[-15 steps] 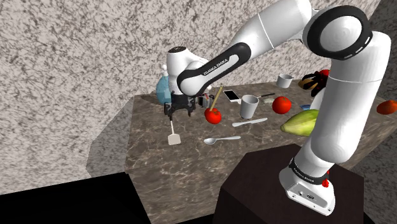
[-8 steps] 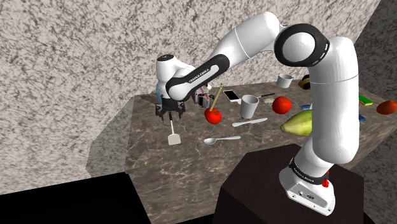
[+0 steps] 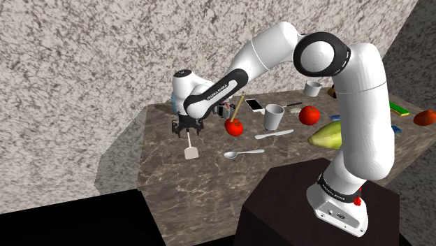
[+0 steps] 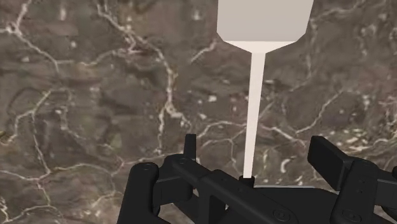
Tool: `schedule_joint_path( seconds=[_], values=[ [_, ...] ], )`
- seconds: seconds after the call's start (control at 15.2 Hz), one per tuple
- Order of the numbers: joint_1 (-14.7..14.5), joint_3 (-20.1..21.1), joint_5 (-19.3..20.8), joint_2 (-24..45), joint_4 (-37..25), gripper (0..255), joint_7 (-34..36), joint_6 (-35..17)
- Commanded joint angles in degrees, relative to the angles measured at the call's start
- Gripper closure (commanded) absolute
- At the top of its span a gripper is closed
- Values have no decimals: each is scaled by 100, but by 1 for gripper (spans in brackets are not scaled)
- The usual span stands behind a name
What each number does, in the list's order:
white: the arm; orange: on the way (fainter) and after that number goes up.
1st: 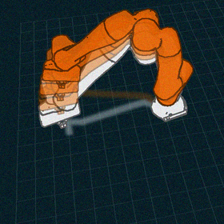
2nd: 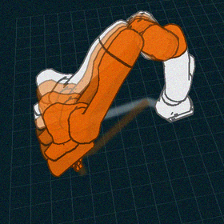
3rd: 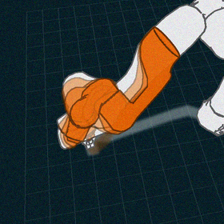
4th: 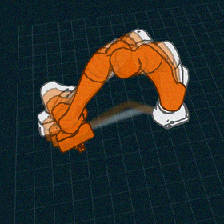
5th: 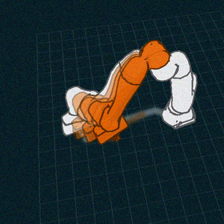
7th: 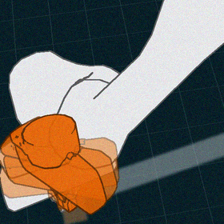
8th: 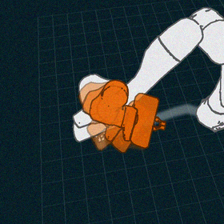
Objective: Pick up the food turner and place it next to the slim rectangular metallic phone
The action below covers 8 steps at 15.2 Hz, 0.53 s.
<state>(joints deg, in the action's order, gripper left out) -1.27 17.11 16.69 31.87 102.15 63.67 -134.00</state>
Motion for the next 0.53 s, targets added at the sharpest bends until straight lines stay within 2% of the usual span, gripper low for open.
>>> schedule_joint_path(
  seconds=[0.0, 0.33, 0.4, 0.46],
  values=[
    [-8, -4, 7, 22, -19, 0, 6, -5],
    [-7, -4, 6, 21, -19, 0, 6, -5],
    [-7, -4, 6, 21, -19, 255, 6, -5],
    [-7, -4, 6, 21, -19, 255, 6, -5]
  ],
)
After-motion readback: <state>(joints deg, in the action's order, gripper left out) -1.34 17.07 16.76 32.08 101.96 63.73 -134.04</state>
